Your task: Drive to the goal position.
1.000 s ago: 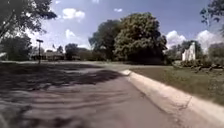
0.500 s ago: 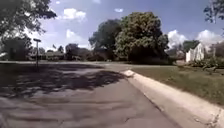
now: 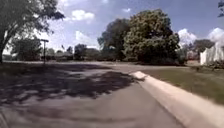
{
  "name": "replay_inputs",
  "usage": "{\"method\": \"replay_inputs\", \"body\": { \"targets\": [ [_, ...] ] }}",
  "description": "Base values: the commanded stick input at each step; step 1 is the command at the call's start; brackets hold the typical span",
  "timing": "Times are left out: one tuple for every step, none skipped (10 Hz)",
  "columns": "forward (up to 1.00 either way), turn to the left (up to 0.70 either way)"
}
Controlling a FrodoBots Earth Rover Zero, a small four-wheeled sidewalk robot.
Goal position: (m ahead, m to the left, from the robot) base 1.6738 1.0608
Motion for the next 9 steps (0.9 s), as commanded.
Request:
{"method": "replay_inputs", "body": {
  "targets": [
    [1.00, 0.00],
    [0.73, 0.00],
    [0.00, 0.00],
    [0.03, 0.00],
    [0.05, 0.00],
    [0.05, 0.00],
    [0.05, 0.00],
    [0.05, 0.00],
    [0.05, 0.00]
  ]
}}
